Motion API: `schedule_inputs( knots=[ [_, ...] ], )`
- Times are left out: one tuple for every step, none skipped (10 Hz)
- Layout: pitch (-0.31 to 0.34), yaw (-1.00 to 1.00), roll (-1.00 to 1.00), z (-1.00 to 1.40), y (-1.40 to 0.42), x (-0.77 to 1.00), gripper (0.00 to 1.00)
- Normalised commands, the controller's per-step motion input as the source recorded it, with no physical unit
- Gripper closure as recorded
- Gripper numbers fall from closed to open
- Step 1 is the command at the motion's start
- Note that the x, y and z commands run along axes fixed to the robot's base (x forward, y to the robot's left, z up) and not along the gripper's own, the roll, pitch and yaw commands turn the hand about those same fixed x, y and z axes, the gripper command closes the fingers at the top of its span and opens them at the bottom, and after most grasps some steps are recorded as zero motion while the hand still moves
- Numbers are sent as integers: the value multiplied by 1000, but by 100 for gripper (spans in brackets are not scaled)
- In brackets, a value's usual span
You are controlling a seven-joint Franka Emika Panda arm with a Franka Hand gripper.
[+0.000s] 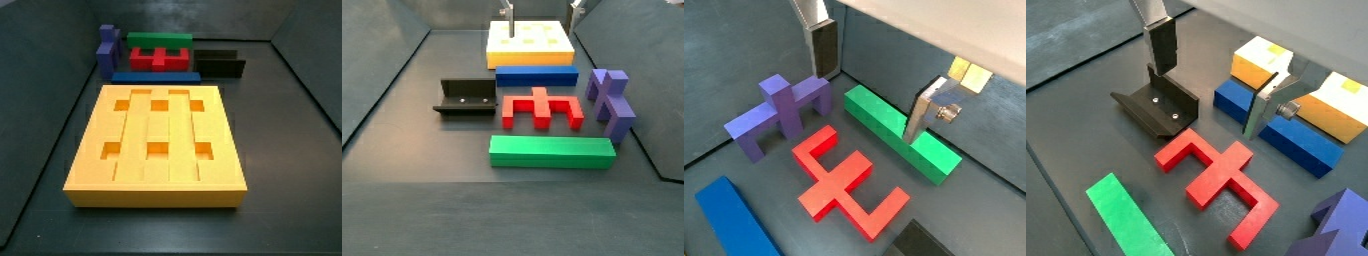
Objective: Pick up the green object. Move up. Move to above the board. Insert the green object.
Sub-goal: Pick up the green object.
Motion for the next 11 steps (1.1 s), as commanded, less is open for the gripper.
schedule_inputs(
  knots=[
    [0,0,0,0,20,0,0],
    [1,-194,-9,-54,154,34,0],
    [103,-697,-30,-37,260,94,0],
    [136,-806,0,-37,197,86,0],
    [136,-843,0,0,149,49,0],
    [116,-889,0,0,86,20,0],
    [91,-900,-37,0,37,46,0],
    [90,-903,-47,0,26,54,0],
    [96,-906,-40,0,29,46,0],
    [54,-897,-44,-63,57,109,0],
    [49,-837,-24,-209,151,194,0]
  ],
)
